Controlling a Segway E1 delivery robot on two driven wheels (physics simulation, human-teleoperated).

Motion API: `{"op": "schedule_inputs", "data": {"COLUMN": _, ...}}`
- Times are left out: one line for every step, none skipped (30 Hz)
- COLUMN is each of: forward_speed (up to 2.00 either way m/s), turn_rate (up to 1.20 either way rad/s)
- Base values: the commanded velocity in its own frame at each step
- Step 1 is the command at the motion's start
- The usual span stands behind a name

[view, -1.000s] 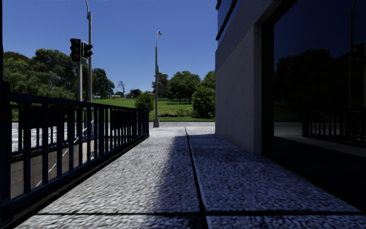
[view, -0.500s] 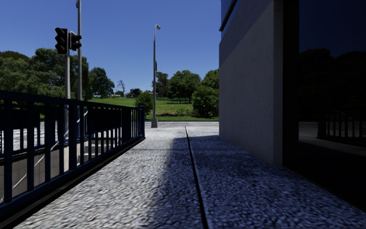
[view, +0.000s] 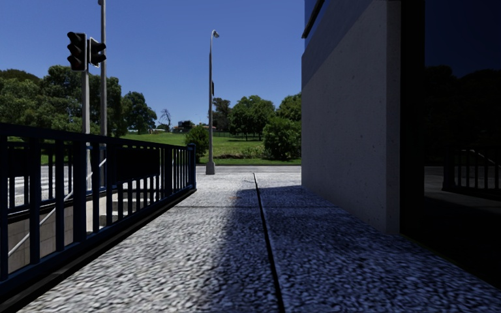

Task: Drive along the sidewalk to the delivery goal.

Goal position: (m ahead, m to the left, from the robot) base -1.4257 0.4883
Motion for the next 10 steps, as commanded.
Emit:
{"op": "schedule_inputs", "data": {"forward_speed": 0.0, "turn_rate": 0.0}}
{"op": "schedule_inputs", "data": {"forward_speed": 0.0, "turn_rate": 0.0}}
{"op": "schedule_inputs", "data": {"forward_speed": 0.0, "turn_rate": 0.0}}
{"op": "schedule_inputs", "data": {"forward_speed": 0.0, "turn_rate": 0.0}}
{"op": "schedule_inputs", "data": {"forward_speed": 0.0, "turn_rate": 0.0}}
{"op": "schedule_inputs", "data": {"forward_speed": 0.0, "turn_rate": 0.0}}
{"op": "schedule_inputs", "data": {"forward_speed": 0.0, "turn_rate": 0.0}}
{"op": "schedule_inputs", "data": {"forward_speed": 0.0, "turn_rate": 0.0}}
{"op": "schedule_inputs", "data": {"forward_speed": 0.0, "turn_rate": 0.0}}
{"op": "schedule_inputs", "data": {"forward_speed": 0.0, "turn_rate": 0.0}}
